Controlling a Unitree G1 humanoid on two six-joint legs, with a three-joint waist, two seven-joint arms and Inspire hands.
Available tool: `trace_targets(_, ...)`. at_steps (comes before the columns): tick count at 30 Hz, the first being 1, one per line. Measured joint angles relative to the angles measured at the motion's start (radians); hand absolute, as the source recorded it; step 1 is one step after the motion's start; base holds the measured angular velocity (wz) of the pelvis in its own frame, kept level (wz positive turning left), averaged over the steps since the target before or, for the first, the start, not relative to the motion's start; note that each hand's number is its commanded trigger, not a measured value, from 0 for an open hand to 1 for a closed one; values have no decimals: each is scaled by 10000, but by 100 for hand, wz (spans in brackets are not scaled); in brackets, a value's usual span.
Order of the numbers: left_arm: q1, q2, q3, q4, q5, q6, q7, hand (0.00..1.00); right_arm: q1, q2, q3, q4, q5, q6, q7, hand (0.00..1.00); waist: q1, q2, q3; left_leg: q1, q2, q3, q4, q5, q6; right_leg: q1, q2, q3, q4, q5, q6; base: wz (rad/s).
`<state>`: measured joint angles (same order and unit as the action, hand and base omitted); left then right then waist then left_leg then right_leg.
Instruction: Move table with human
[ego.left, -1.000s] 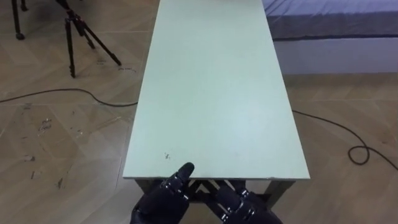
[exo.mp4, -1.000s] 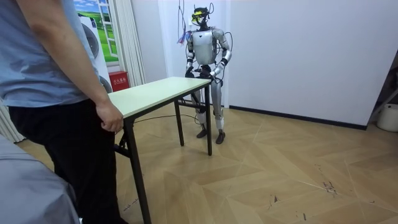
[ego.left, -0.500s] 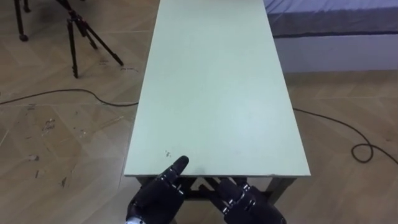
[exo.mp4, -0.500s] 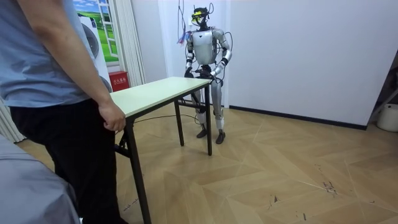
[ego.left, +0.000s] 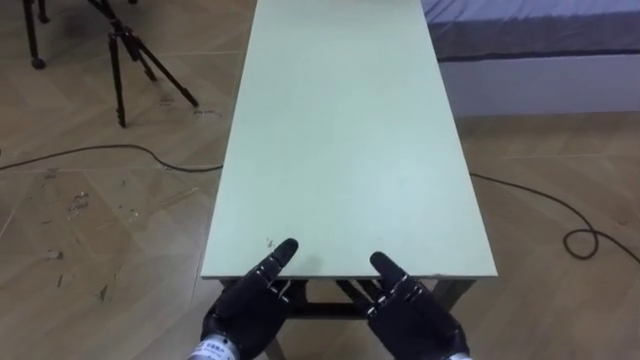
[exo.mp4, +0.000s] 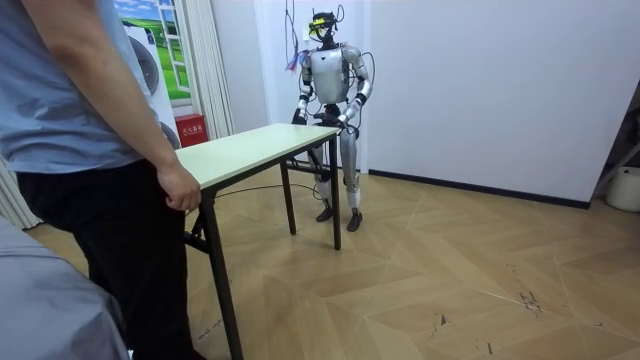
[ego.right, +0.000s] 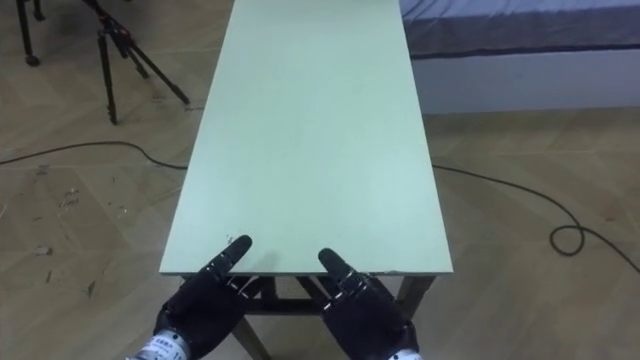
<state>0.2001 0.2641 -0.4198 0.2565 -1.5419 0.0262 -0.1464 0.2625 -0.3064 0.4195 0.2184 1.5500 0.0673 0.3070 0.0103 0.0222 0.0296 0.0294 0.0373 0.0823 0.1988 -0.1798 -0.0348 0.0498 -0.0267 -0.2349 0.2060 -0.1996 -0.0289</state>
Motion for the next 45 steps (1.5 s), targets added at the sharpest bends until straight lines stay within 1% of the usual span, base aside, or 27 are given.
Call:
trace_targets(2, 3, -213, 181, -1, 2, 16, 184, 0, -6, 71, -79, -19, 28, -5, -184, 0, 1, 3, -7, 12, 6, -5, 1, 0, 0, 2, 5, 18, 14, 7, -10, -2)
trace_targets(7, 0, -261, 259, -42, 13, 46, 408, 0, -186, 154, -332, -22, 109, -64, -870, 0, -1, 8, -16, 43, 19, -9, 13, 0, 0, 0, 13, 56, 61, 10, -15, -1)
trace_targets(9, 0, -261, 267, -149, 10, 45, 611, 0, -191, 275, -516, -22, 165, -136, -1060, 0, -10, 8, -19, 7, 18, -18, 49, 0, 0, -5, 11, 54, 52, 11, -16, 0)
trace_targets(10, 1, -261, 271, -237, 3, 45, 784, 0, -218, 303, -551, -23, 260, -238, -1204, 0, -6, 6, -22, 11, 18, -16, 49, 0, 0, -13, 11, 65, 50, 14, -20, 0)
trace_targets(14, 1, -269, 320, -335, 22, 47, 1098, 0, -298, 302, -722, -22, 373, -336, -1587, 0, -5, 11, -36, 20, 21, -22, 62, 0, 0, -6, 21, 82, 48, 21, -28, 0)
trace_targets(18, 1, -280, 328, -366, 9, 110, 1228, 0, -322, 314, -912, -21, 507, -319, -1816, 0, -30, 13, -39, 83, 24, -20, 46, 0, 0, 33, 24, 91, 50, 26, -33, 0)
trace_targets(19, 1, -282, 342, -366, 20, 129, 1287, 11, -327, 341, -912, -20, 529, -319, -1902, 0, -28, 11, -40, 125, 24, -31, 33, 0, 0, 79, 24, 86, 52, 29, -35, 0)
trace_targets(20, 1, -287, 376, -366, 21, 174, 1367, 100, -329, 377, -913, -21, 532, -319, -1996, 100, -29, 10, -40, 184, 23, -32, 11, 0, 0, 134, 24, 86, 49, 29, -35, 0)
trace_targets(24, 1, -365, 557, -379, 18, 351, 1521, 100, -403, 427, -925, -57, 599, -318, -2333, 100, -34, 2, -47, 230, 25, -27, 7, 0, 0, 179, 29, 112, -3, 40, -34, 0)
trace_targets(26, 0, -452, 631, -382, 22, 387, 1583, 100, -444, 428, -923, -55, 593, -312, -2413, 100, -29, 15, -54, 218, 25, -25, 10, 1, 0, 159, 37, 128, -16, 41, -33, 0)
trace_targets(29, 7, -454, 636, -382, 24, 397, 1583, 100, -443, 451, -924, -55, 578, -312, -2417, 100, -28, 29, -63, 206, 25, -23, 10, 1, 0, 159, 45, 133, -6, 42, -32, 0)
trace_targets(31, 7, -497, 637, -384, 24, 474, 1582, 100, -450, 485, -945, -10, 551, -313, -2751, 100, -19, 57, -80, 192, 24, -21, 6, 0, 0, 146, 47, 137, -10, 46, -32, 0)
trace_targets(33, 7, -548, 636, -389, 52, 546, 1597, 100, -450, 494, -970, 3, 543, -321, -3016, 100, 136, 100, -102, 191, 23, -13, -6, 0, 0, 127, 46, 141, -10, 46, -32, -2)
trace_targets(34, 8, -578, 636, -377, 68, 592, 1771, 100, -449, 513, -975, 2, 517, -321, -3156, 100, 218, 118, -111, 175, 24, -19, -19, 0, 0, 99, 49, 145, -4, 46, -32, -5)
trace_targets(37, 78, -581, 653, -379, 212, 600, 1970, 100, -443, 544, -924, -36, 355, -336, -3152, 100, 217, 115, -111, 158, 40, -39, -68, 0, -1, 46, 62, 141, 20, 50, -39, -6)
trace_targets(39, 92, -591, 653, -416, 251, 618, 1971, 100, -441, 558, -892, -44, 193, -458, -3153, 100, 217, 114, -111, 163, 40, -37, -100, -1, -1, 37, 55, 131, 29, 50, -39, -2)
trace_targets(42, 80, -590, 659, -414, 337, 614, 2001, 100, -444, 581, -892, -47, 151, -479, -3154, 100, 220, 105, -105, 160, 37, -35, -118, -2, -2, 24, 45, 138, 34, 50, -39, 0)
trace_targets(45, 44, -622, 661, -416, 642, 565, 2114, 100, -455, 618, -893, -83, 105, -512, -3258, 100, 220, 79, -88, 141, 37, -37, -116, -2, -2, 4, 41, 136, 42, 50, -39, 0)
